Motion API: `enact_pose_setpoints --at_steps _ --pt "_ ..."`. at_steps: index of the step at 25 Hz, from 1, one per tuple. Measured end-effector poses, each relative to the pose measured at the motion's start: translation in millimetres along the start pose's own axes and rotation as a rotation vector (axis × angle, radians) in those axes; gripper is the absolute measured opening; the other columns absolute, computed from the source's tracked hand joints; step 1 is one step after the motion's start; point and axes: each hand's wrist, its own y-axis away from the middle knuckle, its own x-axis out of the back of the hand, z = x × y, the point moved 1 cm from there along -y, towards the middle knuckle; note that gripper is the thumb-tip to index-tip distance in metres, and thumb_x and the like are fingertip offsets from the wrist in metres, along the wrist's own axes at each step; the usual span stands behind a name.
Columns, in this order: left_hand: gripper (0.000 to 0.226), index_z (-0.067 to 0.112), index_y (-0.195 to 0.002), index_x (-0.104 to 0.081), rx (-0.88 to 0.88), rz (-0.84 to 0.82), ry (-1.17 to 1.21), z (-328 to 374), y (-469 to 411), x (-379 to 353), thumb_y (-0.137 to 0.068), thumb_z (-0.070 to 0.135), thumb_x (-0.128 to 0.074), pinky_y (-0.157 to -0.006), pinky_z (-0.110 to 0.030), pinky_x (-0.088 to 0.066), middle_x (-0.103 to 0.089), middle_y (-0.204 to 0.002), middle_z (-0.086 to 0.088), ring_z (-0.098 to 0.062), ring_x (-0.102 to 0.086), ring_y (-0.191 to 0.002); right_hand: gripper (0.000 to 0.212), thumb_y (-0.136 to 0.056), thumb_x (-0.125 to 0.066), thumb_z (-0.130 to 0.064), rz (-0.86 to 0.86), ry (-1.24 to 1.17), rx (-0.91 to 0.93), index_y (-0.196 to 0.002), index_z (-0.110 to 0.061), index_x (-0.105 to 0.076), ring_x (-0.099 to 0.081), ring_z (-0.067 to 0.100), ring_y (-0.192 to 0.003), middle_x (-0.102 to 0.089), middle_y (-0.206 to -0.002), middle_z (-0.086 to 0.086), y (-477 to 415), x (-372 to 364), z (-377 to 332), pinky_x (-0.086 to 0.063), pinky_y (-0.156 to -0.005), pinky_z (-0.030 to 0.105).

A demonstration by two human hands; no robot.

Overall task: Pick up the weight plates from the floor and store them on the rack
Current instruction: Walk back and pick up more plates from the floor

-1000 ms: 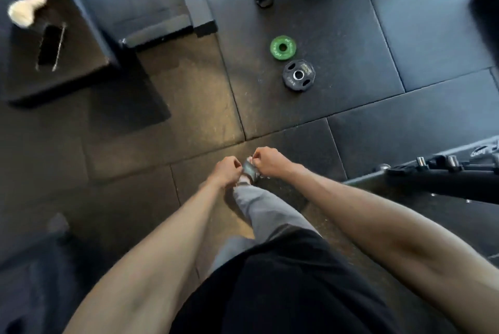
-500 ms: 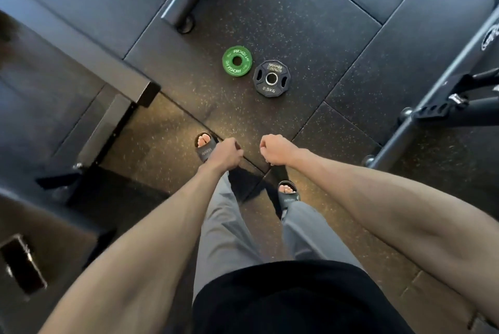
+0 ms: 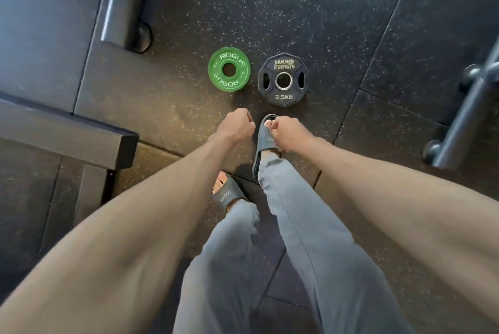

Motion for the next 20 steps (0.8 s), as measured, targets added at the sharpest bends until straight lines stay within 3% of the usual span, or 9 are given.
enact_pose_setpoints --at_steps 4,6,9,13,17,20 --pt "0.027 0.010 -0.111 -0.060 0.023 0.102 -0.136 -30.1 -116.7 -8.2 -0.087 0.019 -0.052 -0.094 -0.044 -0.051 -0.064 -0.117 -0.015 -0.036 -0.061 -0.109 0.025 -0.094 -0.051 -0.021 0.055 0.006 -0.099 -0.113 -0.008 -0.062 -0.062 0.037 -0.110 -0.065 -0.120 0.019 -118.2 -19.0 22.1 -0.049 -0.086 0.038" --pt "0.036 0.007 -0.124 -0.051 0.001 0.270 -0.272 -46.0 -170.3 -7.3 -0.090 0.017 -0.053 -0.098 -0.048 -0.047 -0.056 -0.126 -0.017 -0.036 -0.053 -0.118 0.030 -0.096 -0.051 -0.026 0.158 0.060 -0.118 -0.117 -0.006 -0.056 -0.059 0.040 -0.114 -0.061 -0.124 0.021 -170.1 -26.3 28.2 -0.048 -0.089 0.042" --pt "0.057 0.007 -0.132 -0.044 -0.161 0.482 -0.551 -64.9 -235.4 -9.6 -0.087 0.032 -0.067 -0.101 -0.045 -0.040 -0.049 -0.132 -0.016 -0.034 -0.045 -0.124 0.047 -0.097 -0.057 -0.039 0.333 0.119 -0.125 -0.127 -0.004 -0.048 -0.051 0.039 -0.123 -0.052 -0.131 0.020 -232.9 -38.5 27.3 -0.046 -0.094 0.046" --pt "0.075 0.004 -0.123 -0.048 -0.265 0.495 -0.707 -80.5 -280.6 -18.3 -0.071 0.049 -0.079 -0.100 -0.048 -0.037 -0.049 -0.128 -0.018 -0.038 -0.042 -0.124 0.059 -0.090 -0.066 -0.048 0.415 0.250 -0.164 -0.125 -0.003 -0.050 -0.048 0.036 -0.120 -0.048 -0.130 0.020 -279.5 -58.9 24.2 -0.046 -0.092 0.045" --pt "0.068 0.000 -0.121 -0.048 -0.334 0.490 -0.773 -83.2 -286.8 -21.0 -0.077 0.044 -0.076 -0.099 -0.047 -0.037 -0.049 -0.123 -0.017 -0.035 -0.044 -0.119 0.033 -0.090 -0.068 -0.029 0.540 0.345 -0.182 -0.113 -0.007 -0.058 -0.051 0.036 -0.110 -0.051 -0.121 0.018 -288.5 -67.6 24.0 -0.042 -0.090 0.044" --pt "0.060 -0.003 -0.120 -0.047 -0.347 0.444 -0.773 -87.0 -277.4 -16.1 -0.083 0.038 -0.070 -0.099 -0.048 -0.037 -0.050 -0.121 -0.020 -0.036 -0.043 -0.119 0.029 -0.091 -0.066 -0.029 0.566 0.248 -0.160 -0.108 -0.008 -0.058 -0.047 0.034 -0.111 -0.049 -0.121 0.015 -272.0 -64.7 24.8 -0.039 -0.094 0.044"
